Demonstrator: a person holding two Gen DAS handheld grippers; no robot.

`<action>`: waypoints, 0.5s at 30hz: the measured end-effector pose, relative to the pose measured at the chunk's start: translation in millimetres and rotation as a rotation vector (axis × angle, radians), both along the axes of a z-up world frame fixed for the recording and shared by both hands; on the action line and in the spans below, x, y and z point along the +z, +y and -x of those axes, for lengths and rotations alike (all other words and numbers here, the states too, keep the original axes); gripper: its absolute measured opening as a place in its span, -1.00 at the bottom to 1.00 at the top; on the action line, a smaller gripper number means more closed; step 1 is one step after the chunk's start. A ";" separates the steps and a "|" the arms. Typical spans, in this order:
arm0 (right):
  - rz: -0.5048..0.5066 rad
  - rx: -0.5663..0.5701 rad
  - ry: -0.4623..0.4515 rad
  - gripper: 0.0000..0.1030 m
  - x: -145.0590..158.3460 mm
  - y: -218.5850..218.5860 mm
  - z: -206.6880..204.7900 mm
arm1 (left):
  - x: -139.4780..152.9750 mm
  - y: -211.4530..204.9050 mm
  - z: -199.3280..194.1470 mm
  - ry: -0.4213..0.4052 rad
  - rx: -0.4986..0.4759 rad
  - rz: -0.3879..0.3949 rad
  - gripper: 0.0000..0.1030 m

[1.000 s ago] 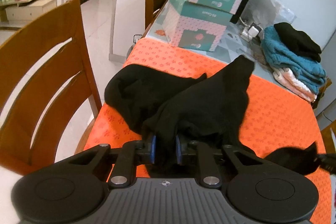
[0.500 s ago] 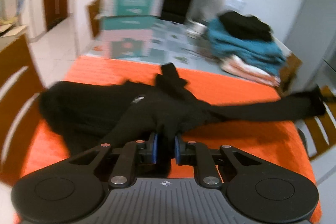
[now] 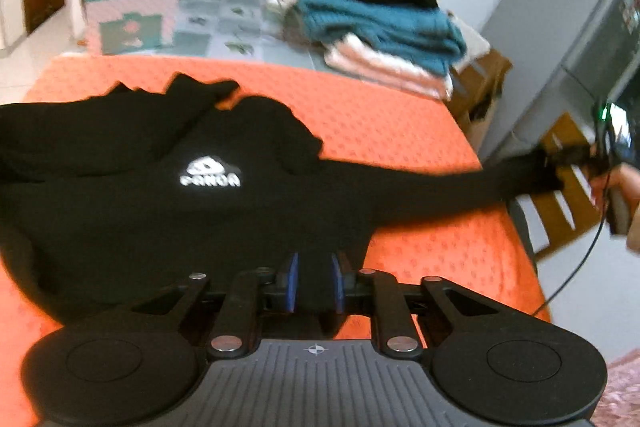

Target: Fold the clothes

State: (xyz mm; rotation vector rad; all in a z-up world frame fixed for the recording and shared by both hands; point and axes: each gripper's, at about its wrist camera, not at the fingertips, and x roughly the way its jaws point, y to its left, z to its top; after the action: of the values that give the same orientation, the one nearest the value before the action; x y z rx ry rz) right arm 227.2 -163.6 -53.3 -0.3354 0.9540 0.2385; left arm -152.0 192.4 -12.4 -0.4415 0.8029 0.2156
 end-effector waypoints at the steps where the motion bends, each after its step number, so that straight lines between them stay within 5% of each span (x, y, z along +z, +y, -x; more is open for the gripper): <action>1: 0.001 0.000 0.019 -0.78 -7.0 0.8 -0.1 | 2.5 1.0 3.5 -0.002 0.021 -0.003 -0.49; 4: 0.004 0.012 0.048 -0.66 -16.2 11.4 6.2 | 7.1 11.2 14.9 0.006 0.097 -0.010 -0.31; 7: -0.017 0.051 0.041 -0.16 -13.6 23.4 18.9 | 8.9 26.6 25.4 0.032 0.155 -0.017 -0.20; 15: -0.105 0.200 0.028 0.01 12.6 75.8 64.8 | 3.9 81.2 30.9 0.105 0.212 -0.046 0.09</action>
State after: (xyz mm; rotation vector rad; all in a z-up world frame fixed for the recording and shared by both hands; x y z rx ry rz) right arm 162.4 -87.8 -40.7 -0.3313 0.9324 0.4758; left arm -183.0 273.7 -8.5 -0.4752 0.8526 0.4564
